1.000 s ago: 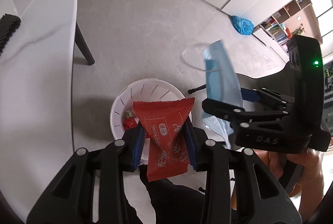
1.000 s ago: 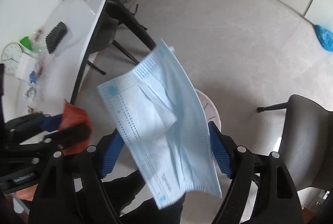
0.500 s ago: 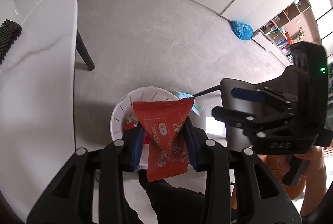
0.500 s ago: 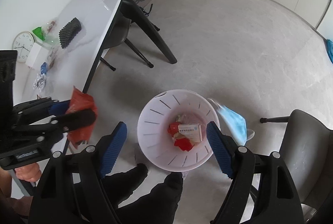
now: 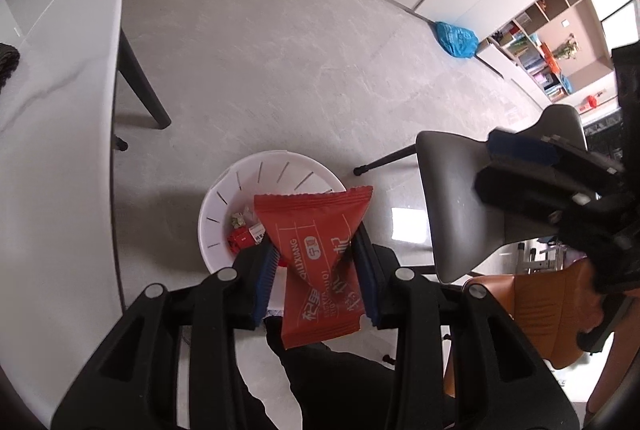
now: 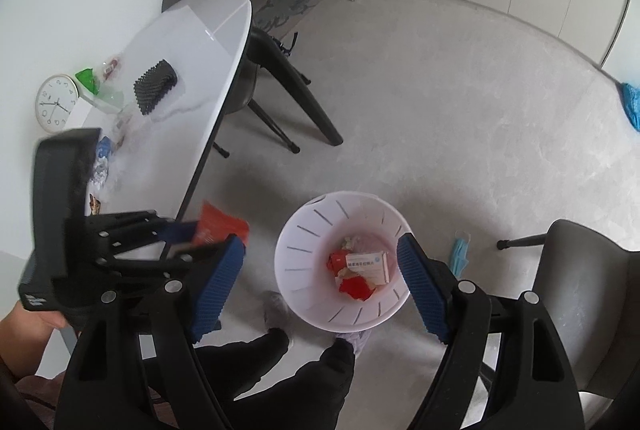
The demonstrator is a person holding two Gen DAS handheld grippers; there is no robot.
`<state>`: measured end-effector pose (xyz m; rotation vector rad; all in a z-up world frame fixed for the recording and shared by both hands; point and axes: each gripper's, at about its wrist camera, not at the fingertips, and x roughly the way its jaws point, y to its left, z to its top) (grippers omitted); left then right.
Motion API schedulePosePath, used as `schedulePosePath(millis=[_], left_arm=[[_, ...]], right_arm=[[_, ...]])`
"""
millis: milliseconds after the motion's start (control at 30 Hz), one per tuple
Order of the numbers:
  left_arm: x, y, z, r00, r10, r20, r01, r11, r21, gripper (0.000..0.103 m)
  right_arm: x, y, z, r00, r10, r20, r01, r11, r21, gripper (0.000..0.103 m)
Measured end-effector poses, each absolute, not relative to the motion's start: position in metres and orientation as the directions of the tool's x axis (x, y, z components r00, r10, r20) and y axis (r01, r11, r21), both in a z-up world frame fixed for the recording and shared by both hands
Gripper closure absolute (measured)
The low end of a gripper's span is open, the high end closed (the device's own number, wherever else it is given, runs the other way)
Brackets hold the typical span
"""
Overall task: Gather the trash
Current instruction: 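Carry the wrapper and mask to the wastebasket and open both tools to drop them, then move both open tools back over the table toward the brown paper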
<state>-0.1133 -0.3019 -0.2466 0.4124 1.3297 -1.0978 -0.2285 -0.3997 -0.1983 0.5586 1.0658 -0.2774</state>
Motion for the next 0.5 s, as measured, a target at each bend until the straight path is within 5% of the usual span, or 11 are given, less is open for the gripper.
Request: schedulePosePath(millis=[167, 500], left_arm=[[-0.113, -0.295, -0.237, -0.120, -0.438, -0.891, 0.795, 0.495, -0.350, 0.013], [-0.103, -0.273, -0.196, -0.056, -0.479, -0.876, 0.770, 0.538, -0.343, 0.011]], right_arm=[[-0.234, -0.400, -0.186, 0.475, 0.009, -0.880, 0.482, 0.834, 0.269, 0.021], [-0.237, -0.397, -0.171, 0.488, -0.048, -0.872, 0.499, 0.835, 0.233, 0.019]])
